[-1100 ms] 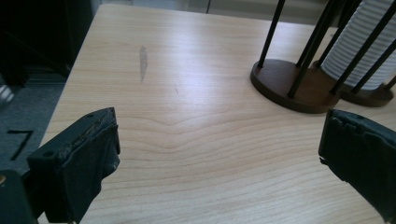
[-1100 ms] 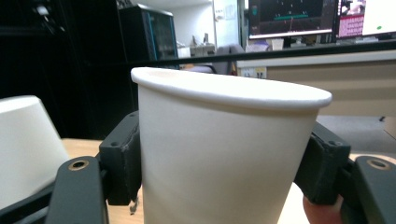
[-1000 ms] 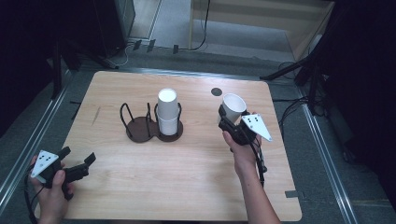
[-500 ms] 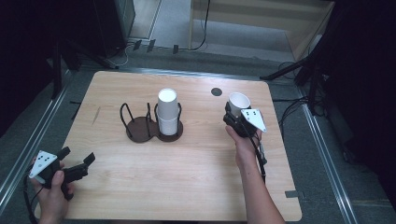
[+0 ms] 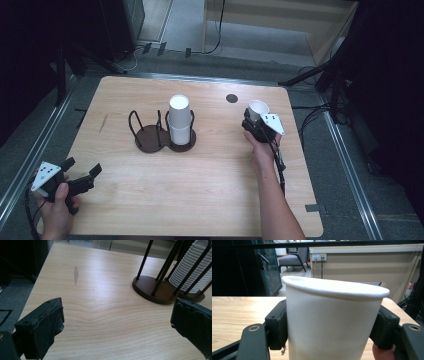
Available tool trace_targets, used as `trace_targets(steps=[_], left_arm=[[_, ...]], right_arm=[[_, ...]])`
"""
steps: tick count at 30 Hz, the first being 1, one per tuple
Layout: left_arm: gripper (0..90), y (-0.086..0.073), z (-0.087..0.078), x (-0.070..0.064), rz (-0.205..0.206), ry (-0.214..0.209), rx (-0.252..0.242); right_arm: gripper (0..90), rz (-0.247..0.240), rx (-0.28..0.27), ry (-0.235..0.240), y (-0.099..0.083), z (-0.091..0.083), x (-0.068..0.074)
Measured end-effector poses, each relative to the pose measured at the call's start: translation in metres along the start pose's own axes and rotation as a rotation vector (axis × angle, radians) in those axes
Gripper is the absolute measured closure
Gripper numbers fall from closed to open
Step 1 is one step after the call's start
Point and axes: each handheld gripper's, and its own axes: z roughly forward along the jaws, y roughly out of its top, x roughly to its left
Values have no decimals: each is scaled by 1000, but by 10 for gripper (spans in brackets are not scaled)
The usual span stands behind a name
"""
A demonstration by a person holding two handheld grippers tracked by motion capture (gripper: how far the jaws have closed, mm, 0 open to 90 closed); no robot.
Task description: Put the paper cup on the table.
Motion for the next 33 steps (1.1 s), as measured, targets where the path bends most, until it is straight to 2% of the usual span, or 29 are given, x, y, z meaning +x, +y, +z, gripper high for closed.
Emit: trace_targets(steps=[7,17,20,27,28,30,33], left_arm=[[0,0,0,-1,4,-1,0],[0,0,0,-1,4,-2,1],[0,0,0,0,2,-2,1],[0,0,0,-1,2,0,0],[0,0,0,0,-1,0,-1],[0,0,0,0,-2,0,-1],[0,0,0,0,-5,-2,-2]], right_arm=[[288,-17,51,-16,-10,8,-5],[259,-5,127,-45,-19,13,-9],[255,-27,137,-32,-21,13,-7],[253,-13,167,-21,-22,11,-7],[254,-29,193,-10,-24,11,-7],[248,-39,200,-9,-24,9,-6],[220,-28,204,-2,-24,8,-7]])
